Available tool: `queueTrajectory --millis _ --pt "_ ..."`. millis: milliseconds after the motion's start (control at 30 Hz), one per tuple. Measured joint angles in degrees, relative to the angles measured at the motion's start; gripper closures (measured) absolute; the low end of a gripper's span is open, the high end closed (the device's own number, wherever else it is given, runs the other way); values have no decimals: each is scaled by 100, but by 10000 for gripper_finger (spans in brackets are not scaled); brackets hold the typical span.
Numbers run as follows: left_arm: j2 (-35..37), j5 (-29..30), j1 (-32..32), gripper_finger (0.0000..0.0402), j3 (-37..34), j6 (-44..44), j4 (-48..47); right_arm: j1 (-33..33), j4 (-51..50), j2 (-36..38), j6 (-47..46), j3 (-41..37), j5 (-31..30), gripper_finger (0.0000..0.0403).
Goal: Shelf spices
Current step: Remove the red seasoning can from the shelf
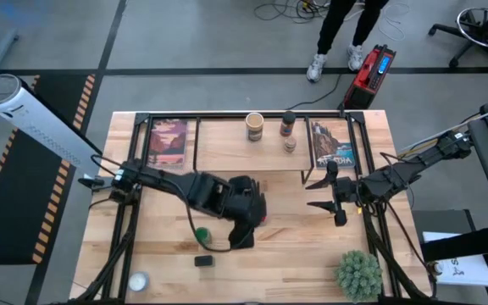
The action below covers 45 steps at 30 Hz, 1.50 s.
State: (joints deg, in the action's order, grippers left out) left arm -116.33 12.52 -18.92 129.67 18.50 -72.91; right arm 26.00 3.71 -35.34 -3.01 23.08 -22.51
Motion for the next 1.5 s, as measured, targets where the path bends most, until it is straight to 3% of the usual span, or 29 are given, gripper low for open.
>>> queueTrajectory --millis 467,767,900,1500 --pt "-7 -139 -284 200 -1661 472 875 0 128 -1 0 -1 6 204" --pt "-7 -617 -373 200 -2694 655 2362 0 72 -1 2 -1 6 204" --pt "-5 -665 -464 200 -2883 825 2748 0 78 0 0 -14 3 204" --pt "0 -725 -707 200 -3023 1119 2803 -2 87 -1 -347 -93 -55 204"
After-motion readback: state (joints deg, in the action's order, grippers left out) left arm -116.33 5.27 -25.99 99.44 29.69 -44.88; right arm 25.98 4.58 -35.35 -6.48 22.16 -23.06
